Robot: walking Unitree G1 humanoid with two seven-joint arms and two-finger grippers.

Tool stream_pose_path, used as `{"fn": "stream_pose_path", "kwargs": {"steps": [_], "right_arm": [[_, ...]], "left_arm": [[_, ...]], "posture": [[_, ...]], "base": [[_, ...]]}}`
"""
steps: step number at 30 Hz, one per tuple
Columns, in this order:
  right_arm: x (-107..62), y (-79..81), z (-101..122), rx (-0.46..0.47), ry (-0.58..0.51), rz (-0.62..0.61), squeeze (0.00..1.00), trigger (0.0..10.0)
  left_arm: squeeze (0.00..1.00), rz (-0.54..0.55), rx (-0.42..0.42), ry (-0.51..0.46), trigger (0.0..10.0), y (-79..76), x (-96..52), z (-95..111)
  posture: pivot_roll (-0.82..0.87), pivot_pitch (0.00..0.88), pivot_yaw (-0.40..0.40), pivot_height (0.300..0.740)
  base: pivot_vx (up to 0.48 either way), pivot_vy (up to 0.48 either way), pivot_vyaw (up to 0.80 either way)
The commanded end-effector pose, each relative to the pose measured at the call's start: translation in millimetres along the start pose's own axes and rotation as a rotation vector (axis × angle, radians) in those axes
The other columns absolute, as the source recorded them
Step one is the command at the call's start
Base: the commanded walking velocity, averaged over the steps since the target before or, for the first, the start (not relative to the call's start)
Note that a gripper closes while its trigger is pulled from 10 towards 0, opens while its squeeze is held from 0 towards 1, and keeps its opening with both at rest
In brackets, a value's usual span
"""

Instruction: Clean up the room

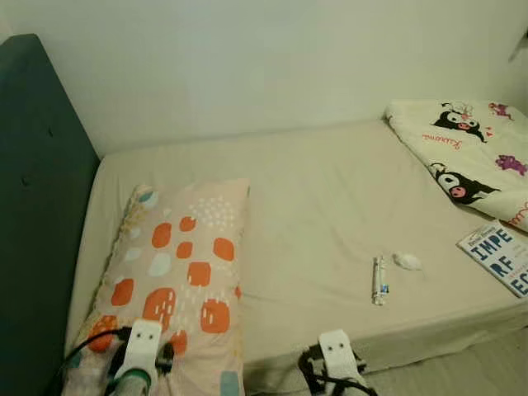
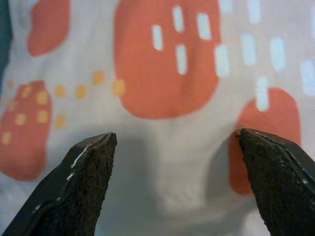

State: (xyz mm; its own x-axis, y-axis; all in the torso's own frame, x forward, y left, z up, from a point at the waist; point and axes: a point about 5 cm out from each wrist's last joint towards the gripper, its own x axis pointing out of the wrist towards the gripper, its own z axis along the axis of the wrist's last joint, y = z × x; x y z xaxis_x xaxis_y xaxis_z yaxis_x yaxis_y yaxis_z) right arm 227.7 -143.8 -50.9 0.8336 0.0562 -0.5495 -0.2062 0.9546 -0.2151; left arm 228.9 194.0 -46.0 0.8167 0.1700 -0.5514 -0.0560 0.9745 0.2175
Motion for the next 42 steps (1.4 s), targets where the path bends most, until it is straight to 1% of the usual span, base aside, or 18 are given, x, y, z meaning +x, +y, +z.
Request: {"fn": "stream_pose_path", "kwargs": {"steps": [1,4,7,10,11,12,13,15,16,18,21,23,25,28,31,35,40,42], "right_arm": [[-2.8,-0.7,-9.0,-0.024,0.041,-0.004,0.0,10.0],[-5.3,-1.7,-18.2,-0.046,0.094,0.002,0.0,10.0],[-8.9,-4.2,-29.9,-0.038,0.165,-0.006,0.0,10.0],[-10.0,-5.3,-33.1,-0.043,0.185,-0.012,0.0,10.0],[-10.3,-5.5,-34.3,-0.059,0.194,-0.01,0.0,10.0],[-10.9,-7.1,-36.3,-0.056,0.208,-0.009,0.0,10.0],[-10.9,-7.1,-36.3,-0.056,0.208,-0.009,0.0,10.0],[-12.4,-11.6,-41.2,-0.041,0.246,-0.015,0.0,10.0],[-13.7,-16.5,-44.7,-0.023,0.267,-0.032,0.0,10.0],[-14.1,-18.4,-45.7,-0.015,0.274,-0.04,0.0,10.0],[-14.9,-19.8,-47.3,-0.011,0.283,-0.045,0.0,10.0],[-15.5,-16.4,-48.9,-0.06,0.292,-0.012,0.0,10.0],[-15.9,-12.7,-50.0,-0.098,0.303,0.018,0.0,10.0],[-16.3,-11.2,-50.8,-0.106,0.308,0.025,0.0,10.0],[-16.7,-8.9,-51.6,-0.106,0.316,0.034,0.0,10.0],[-17.3,-9.1,-52.6,-0.107,0.318,0.035,0.0,10.0],[-18.3,-11.0,-54.3,-0.108,0.322,0.026,0.0,10.0],[-20.8,-11.9,-58.5,-0.091,0.336,0.011,0.0,10.0]], "left_arm": [[0.0,-0.001,-0.008,0.03,10.0,-0.1,-3.5,-9.4],[0.0,0.006,0.003,0.08,10.0,-0.8,-6.4,-19.9],[0.0,0.028,0.015,0.112,10.0,3.1,-7.8,-25.9],[0.0,0.032,0.022,0.119,10.0,4.3,-7.9,-26.9],[0.0,0.032,0.02,0.127,10.0,4.7,-7.9,-27.6],[0.0,0.032,0.04,0.138,10.0,5.8,-8.5,-29.8],[0.0,0.032,0.04,0.138,10.0,5.8,-8.5,-29.8],[0.0,0.008,0.021,0.159,10.0,5.5,-10.5,-34.9],[0.0,-0.01,0.038,0.164,10.0,3.6,-12.8,-38.5],[0.0,-0.015,0.055,0.163,10.0,3.0,-13.5,-39.6],[0.0,0.0,0.042,0.168,10.0,3.7,-15.0,-42.1],[0.0,0.043,0.029,0.191,10.0,11.1,-17.1,-47.8],[0.0,0.07,0.042,0.214,10.0,18.1,-19.7,-53.7],[0.0,0.078,0.05,0.221,10.0,20.7,-21.0,-56.2],[0.0,0.102,0.062,0.25,10.0,27.2,-26.0,-65.0],[0.0,0.106,0.063,0.255,10.0,26.4,-28.2,-68.1],[0.0,0.081,0.08,0.244,10.0,18.9,-28.0,-66.9],[0.0,0.088,0.068,0.236,10.0,16.8,-27.8,-65.9]], "posture": [[0.0,0.0,0.058,0.74],[0.0,0.0,0.057,0.74],[0.0,0.0,0.051,0.74],[0.0,0.0,0.051,0.74],[0.0,0.0,0.046,0.74],[0.01,0.0,0.027,0.74],[0.01,0.0,0.027,0.74],[0.02,0.0,0.018,0.74],[0.03,0.0,0.004,0.74],[0.03,0.0,0.004,0.74],[0.04,0.0,-0.004,0.74],[0.06,0.0,-0.009,0.74],[0.06,0.0,-0.009,0.74],[0.07,0.0,-0.003,0.74],[0.07,0.0,0.006,0.74],[0.06,0.0,0.008,0.74],[0.06,0.0,-0.013,0.74],[0.07,0.001,-0.02,0.74]], "base": [[0.0,0.0,0.0],[0.0,0.0,0.0],[0.0,0.0,0.0],[0.0,0.0,0.0],[0.0,0.0,0.0],[0.0,0.0,0.0],[0.0,0.0,0.0],[0.0,0.0,0.0],[0.0,0.0,0.0],[0.0,0.0,0.0],[0.0,0.0,0.0],[0.0,0.0,0.0],[0.0,0.0,0.0],[0.0,0.0,0.0],[0.0,0.0,0.0],[0.0,0.0,0.0],[0.0,0.0,0.0],[0.0,0.0,0.0]]}}
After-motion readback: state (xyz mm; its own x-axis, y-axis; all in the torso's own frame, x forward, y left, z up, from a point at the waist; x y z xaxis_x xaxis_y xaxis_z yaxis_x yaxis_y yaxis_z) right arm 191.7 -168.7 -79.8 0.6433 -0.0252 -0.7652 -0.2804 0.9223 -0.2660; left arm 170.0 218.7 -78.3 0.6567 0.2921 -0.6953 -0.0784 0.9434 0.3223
